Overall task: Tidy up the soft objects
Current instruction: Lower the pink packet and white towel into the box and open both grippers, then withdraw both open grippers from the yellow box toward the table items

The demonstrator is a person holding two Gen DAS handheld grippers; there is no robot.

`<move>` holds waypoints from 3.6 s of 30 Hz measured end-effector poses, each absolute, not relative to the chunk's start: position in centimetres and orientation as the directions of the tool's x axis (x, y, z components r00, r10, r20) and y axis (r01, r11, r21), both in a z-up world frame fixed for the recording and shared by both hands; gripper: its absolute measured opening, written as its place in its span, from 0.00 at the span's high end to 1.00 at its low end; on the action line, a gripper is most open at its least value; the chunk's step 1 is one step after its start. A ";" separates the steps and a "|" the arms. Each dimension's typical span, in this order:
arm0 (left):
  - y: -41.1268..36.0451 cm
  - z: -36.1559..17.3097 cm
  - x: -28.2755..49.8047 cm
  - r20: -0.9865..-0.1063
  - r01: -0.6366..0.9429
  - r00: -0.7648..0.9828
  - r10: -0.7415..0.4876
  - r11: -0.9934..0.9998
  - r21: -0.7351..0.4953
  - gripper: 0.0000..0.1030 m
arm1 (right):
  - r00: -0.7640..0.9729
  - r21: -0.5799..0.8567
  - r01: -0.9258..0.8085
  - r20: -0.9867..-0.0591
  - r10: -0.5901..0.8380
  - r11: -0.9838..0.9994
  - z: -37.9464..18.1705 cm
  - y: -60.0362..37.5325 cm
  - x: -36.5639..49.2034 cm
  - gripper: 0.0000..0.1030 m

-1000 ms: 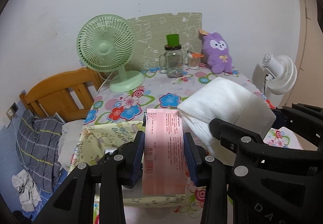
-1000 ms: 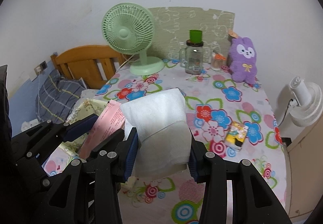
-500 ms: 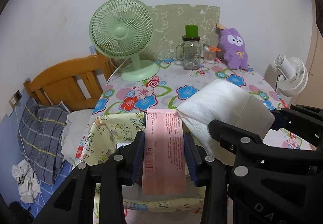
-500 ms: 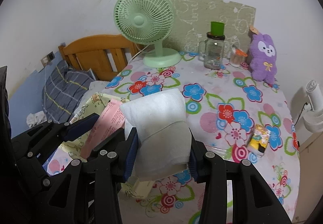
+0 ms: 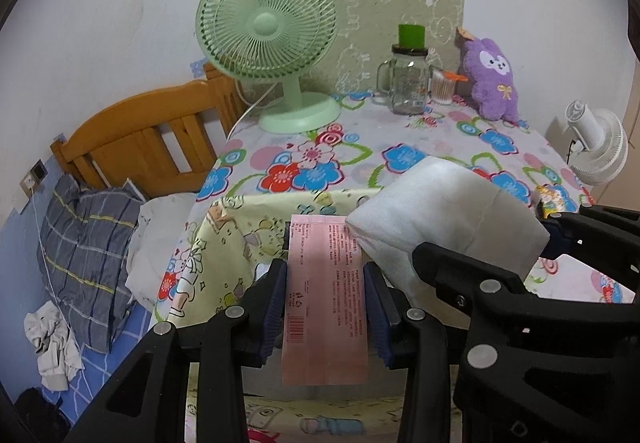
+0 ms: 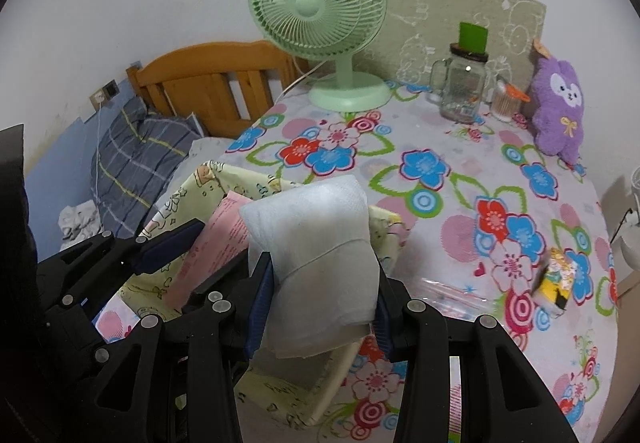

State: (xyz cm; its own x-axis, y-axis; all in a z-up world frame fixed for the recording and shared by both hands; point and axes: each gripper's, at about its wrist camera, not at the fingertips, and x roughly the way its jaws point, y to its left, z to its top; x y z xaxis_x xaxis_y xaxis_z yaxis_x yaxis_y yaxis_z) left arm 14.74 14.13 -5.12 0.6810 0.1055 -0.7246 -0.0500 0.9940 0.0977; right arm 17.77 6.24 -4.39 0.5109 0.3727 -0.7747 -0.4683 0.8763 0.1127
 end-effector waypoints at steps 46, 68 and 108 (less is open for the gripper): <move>14.4 -6.2 14.0 -0.758 -0.084 0.642 0.116 0.993 0.081 0.06 | 0.535 0.050 -0.532 -0.754 0.381 0.846 -5.2 6.8 17.6 0.19; 10.3 -2.9 11.1 -0.687 -0.046 0.723 0.080 0.997 0.069 0.03 | 0.613 0.038 -0.499 -0.691 0.384 0.866 -1.5 2.3 14.0 0.17; -0.9 0.1 8.3 -0.616 0.137 0.785 -0.064 0.988 0.071 0.00 | 0.725 0.058 -0.304 -0.633 0.271 0.951 1.1 -10.6 9.9 0.17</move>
State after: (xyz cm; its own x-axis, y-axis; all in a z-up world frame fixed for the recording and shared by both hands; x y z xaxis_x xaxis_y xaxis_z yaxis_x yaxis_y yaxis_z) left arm 8.25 -0.86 0.07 0.7848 -0.0640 -0.6164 0.1366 0.9881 0.0712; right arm 9.90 -10.55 1.13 0.7253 0.2708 -0.6330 -0.3040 0.9509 0.0585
